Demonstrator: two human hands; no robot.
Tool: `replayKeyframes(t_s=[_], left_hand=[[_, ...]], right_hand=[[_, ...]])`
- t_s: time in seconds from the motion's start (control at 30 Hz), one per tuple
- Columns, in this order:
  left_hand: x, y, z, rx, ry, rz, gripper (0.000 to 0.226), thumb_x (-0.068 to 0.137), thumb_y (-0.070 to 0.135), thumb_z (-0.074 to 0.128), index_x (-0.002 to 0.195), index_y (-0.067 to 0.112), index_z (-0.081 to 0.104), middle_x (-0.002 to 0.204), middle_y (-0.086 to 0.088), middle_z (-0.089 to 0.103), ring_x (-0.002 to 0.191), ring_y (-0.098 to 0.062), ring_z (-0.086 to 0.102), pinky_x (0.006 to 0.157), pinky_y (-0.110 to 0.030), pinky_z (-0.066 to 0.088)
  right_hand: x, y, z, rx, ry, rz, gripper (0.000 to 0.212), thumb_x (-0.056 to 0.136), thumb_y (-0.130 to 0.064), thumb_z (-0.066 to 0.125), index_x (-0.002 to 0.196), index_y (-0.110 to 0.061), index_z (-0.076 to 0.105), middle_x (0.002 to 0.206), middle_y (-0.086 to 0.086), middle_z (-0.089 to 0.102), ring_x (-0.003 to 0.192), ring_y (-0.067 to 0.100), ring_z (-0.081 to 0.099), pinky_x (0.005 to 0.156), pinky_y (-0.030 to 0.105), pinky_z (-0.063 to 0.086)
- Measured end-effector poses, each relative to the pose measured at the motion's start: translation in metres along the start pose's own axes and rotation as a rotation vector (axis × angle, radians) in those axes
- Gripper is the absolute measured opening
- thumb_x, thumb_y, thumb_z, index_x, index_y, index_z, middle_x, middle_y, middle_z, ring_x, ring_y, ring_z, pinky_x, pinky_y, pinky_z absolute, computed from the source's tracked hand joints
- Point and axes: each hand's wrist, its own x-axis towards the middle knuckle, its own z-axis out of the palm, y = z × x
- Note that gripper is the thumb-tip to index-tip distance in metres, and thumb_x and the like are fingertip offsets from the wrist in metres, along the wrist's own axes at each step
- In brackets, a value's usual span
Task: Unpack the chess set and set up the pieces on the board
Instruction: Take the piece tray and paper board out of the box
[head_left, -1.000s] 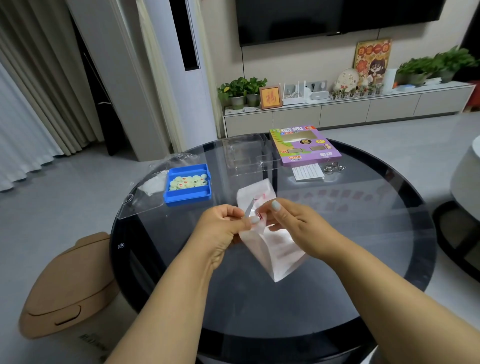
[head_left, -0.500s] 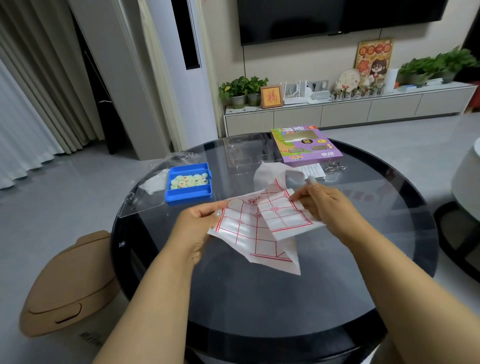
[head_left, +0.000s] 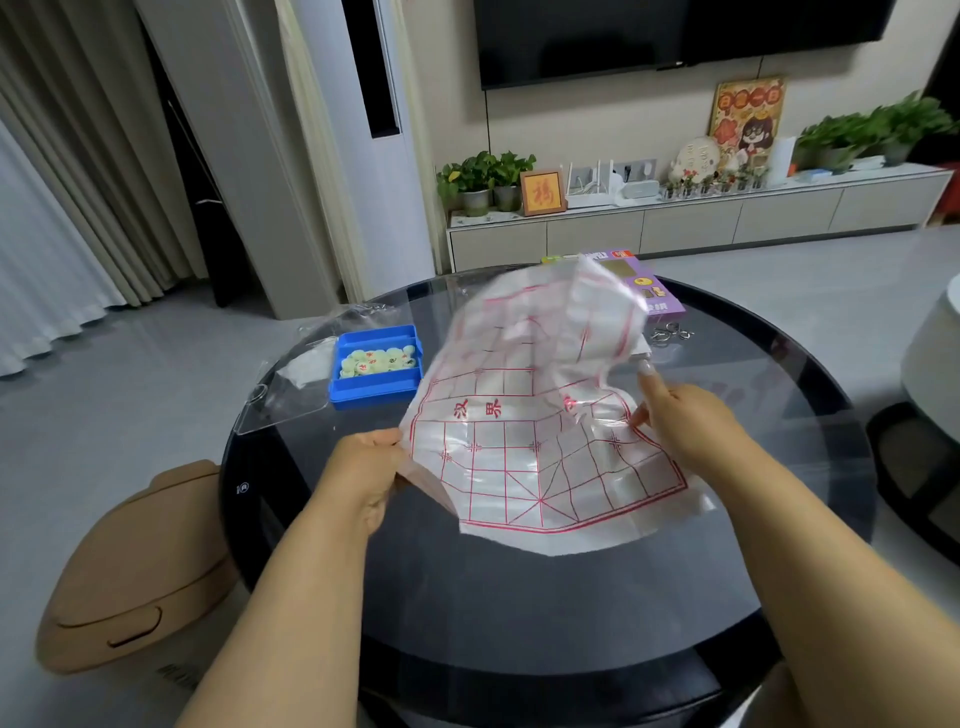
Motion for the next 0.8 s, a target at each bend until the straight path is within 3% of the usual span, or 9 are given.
replayKeyframes(t_s=[0.1,0.27,0.33,0.43,0.53,0.6,0.67,0.73,0.8], left_hand=[[-0.001,-0.003,-0.005,0.121,-0.052,-0.007,0.012,0.083,-0.005,0.065,0.090,-0.001,0.073,0.087,-0.017,0.074,0.089,-0.033,0.071,0.088,-0.049,0.055],[-0.006,-0.001,-0.009,0.315,-0.108,0.015,0.016,0.086,-0.003,0.063,0.094,0.006,0.073,0.085,-0.015,0.074,0.085,-0.031,0.071,0.087,-0.048,0.055],[-0.008,0.002,-0.011,0.400,-0.084,0.023,0.024,0.085,-0.004,0.064,0.098,0.015,0.069,0.079,-0.008,0.073,0.080,-0.024,0.070,0.077,-0.038,0.056],[-0.013,0.007,-0.015,0.558,-0.055,0.065,0.023,0.084,-0.004,0.064,0.101,0.011,0.069,0.074,0.003,0.067,0.074,-0.014,0.065,0.063,-0.023,0.048],[-0.019,0.012,-0.019,0.768,-0.073,0.083,0.031,0.086,0.002,0.064,0.115,0.011,0.066,0.077,0.009,0.061,0.076,-0.009,0.060,0.070,-0.025,0.045],[-0.025,0.017,-0.020,0.914,-0.111,0.076,0.037,0.089,0.015,0.066,0.125,0.014,0.060,0.088,0.008,0.061,0.081,-0.009,0.059,0.071,-0.025,0.045],[-0.031,0.020,-0.017,1.116,-0.085,0.097,0.052,0.087,0.030,0.068,0.134,0.021,0.050,0.119,0.001,0.058,0.105,-0.016,0.055,0.087,-0.031,0.047],[-0.031,0.018,-0.012,1.262,-0.052,0.224,0.059,0.084,0.038,0.069,0.138,0.027,0.046,0.142,0.001,0.041,0.133,-0.023,0.034,0.105,-0.040,0.036],[-0.032,0.015,-0.004,1.218,-0.154,0.361,0.051,0.087,0.037,0.066,0.135,0.030,0.050,0.145,0.007,0.039,0.135,-0.017,0.031,0.108,-0.036,0.031]], right_hand=[[0.002,0.001,0.005,-0.094,0.013,-0.014,0.074,0.100,-0.047,0.013,0.090,0.001,0.069,0.096,0.019,0.064,0.091,0.033,0.055,0.079,0.035,0.040],[0.002,0.003,0.010,-0.317,0.009,-0.030,0.057,0.101,-0.043,0.019,0.080,-0.006,0.057,0.076,0.009,0.054,0.074,0.027,0.048,0.060,0.031,0.032],[0.001,0.005,0.010,-0.405,0.007,-0.006,0.046,0.100,-0.042,0.021,0.086,-0.011,0.052,0.072,0.004,0.048,0.070,0.025,0.046,0.054,0.028,0.028],[-0.004,0.001,0.008,-0.438,0.008,0.106,0.049,0.099,-0.046,0.020,0.084,-0.012,0.051,0.083,0.006,0.055,0.082,0.028,0.052,0.067,0.029,0.037],[-0.012,-0.008,0.005,-0.483,0.073,0.108,0.048,0.099,-0.046,0.024,0.095,-0.011,0.057,0.098,0.009,0.062,0.084,0.028,0.050,0.069,0.030,0.036],[-0.017,-0.014,0.006,-0.406,0.214,-0.036,0.040,0.098,-0.041,0.033,0.104,-0.009,0.056,0.105,0.011,0.061,0.093,0.030,0.052,0.069,0.031,0.034],[-0.021,-0.022,0.011,-0.290,0.303,-0.204,0.032,0.096,-0.036,0.041,0.111,-0.010,0.054,0.111,0.010,0.060,0.103,0.030,0.051,0.072,0.034,0.036],[-0.026,-0.029,0.020,-0.145,0.229,-0.252,0.032,0.096,-0.037,0.044,0.116,-0.013,0.052,0.112,0.006,0.060,0.104,0.028,0.053,0.077,0.034,0.040],[-0.029,-0.032,0.033,0.026,0.022,-0.169,0.035,0.096,-0.044,0.042,0.118,-0.017,0.050,0.109,0.003,0.061,0.099,0.026,0.056,0.079,0.033,0.044]])
